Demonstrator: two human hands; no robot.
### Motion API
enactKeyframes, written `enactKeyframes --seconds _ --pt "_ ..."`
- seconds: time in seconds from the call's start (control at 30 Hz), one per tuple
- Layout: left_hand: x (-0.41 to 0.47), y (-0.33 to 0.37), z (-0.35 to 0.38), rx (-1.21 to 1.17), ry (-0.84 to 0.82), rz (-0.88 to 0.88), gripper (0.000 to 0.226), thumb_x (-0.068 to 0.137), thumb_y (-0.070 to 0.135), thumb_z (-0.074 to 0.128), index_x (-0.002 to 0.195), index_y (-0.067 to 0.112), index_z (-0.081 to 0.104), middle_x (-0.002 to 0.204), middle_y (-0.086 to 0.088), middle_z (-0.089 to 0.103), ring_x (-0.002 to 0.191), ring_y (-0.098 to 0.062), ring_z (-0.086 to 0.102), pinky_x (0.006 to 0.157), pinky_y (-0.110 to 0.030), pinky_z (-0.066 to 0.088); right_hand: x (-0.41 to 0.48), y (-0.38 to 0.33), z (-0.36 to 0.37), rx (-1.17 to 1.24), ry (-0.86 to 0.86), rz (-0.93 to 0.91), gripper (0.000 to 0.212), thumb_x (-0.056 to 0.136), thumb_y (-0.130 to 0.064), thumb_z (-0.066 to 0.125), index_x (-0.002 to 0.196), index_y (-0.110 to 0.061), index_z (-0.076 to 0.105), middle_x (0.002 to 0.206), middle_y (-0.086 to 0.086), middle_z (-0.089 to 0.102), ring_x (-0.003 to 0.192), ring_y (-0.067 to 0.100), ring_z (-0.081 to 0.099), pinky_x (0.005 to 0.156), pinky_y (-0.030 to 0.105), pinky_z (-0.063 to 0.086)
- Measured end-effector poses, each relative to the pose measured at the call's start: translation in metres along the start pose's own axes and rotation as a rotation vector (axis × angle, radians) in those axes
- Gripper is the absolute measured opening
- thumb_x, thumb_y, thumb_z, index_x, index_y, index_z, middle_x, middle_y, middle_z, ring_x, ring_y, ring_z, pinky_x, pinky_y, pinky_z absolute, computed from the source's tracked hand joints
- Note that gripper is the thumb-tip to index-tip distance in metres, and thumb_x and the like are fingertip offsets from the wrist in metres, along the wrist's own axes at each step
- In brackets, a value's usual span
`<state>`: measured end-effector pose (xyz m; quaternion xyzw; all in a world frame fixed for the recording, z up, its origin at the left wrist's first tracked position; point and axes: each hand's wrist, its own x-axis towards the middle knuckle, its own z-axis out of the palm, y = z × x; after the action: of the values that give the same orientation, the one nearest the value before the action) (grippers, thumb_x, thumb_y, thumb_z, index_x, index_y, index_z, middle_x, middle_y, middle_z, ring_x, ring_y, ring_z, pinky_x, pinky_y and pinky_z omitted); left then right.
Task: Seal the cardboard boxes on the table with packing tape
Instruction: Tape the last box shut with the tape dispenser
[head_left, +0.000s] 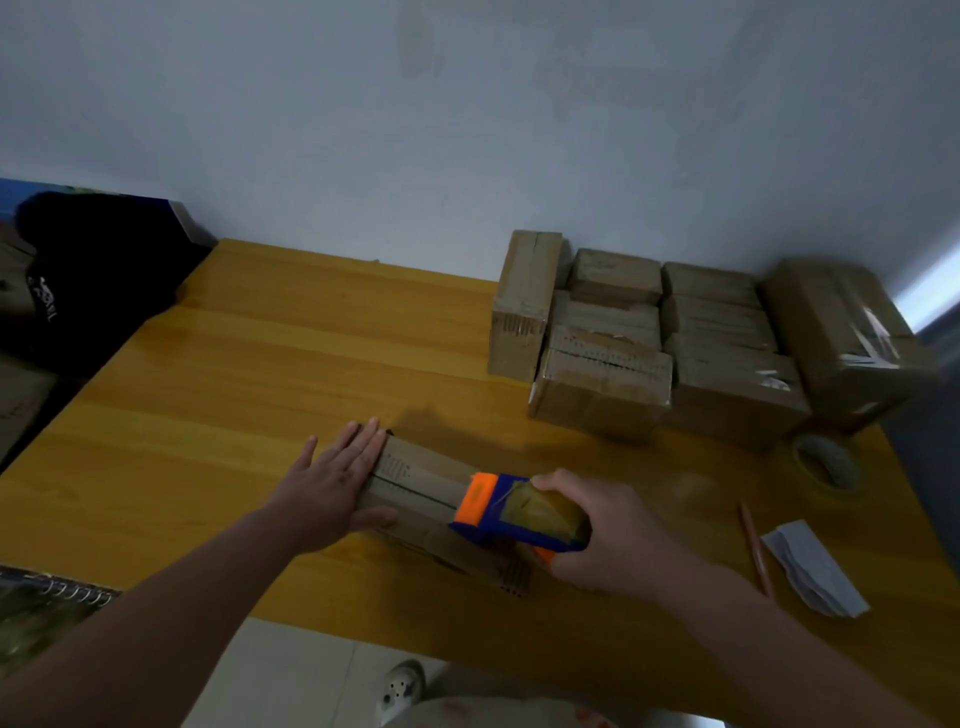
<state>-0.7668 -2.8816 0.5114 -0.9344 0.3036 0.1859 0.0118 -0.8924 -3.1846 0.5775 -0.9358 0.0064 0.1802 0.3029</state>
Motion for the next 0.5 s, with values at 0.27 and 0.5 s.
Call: enactKeyframes --seconds 0.27,0.5 --pt "-0.006 0.022 0.005 0.009 0.051 -0.044 0.112 0.049 0.087 -0.031 0.138 0.02 -0.03 0.146 0.006 -0.033 0.139 -0.01 -0.025 0.116 -0.041 -0.01 0.003 -0.007 0.001 -0.088 0.045 -0.02 0.068 0.073 -0.04 0.07 0.132 -0.045 0.038 0.12 -0.005 0.05 0.099 0.013 0.051 0.078 0.033 0.052" --pt "0.0 0.069 0.022 -0.02 0.081 0.044 0.106 0.058 0.087 -0.025 0.141 0.021 -0.028 0.15 0.003 -0.032 0.14 -0.013 -0.026 0.113 -0.037 -0.018 0.004 -0.009 0.003 -0.111 0.061 -0.038 0.065 0.076 -0.042 0.07 0.132 -0.043 0.038 0.117 -0.005 0.05 0.095 0.013 0.049 0.067 0.025 0.041"
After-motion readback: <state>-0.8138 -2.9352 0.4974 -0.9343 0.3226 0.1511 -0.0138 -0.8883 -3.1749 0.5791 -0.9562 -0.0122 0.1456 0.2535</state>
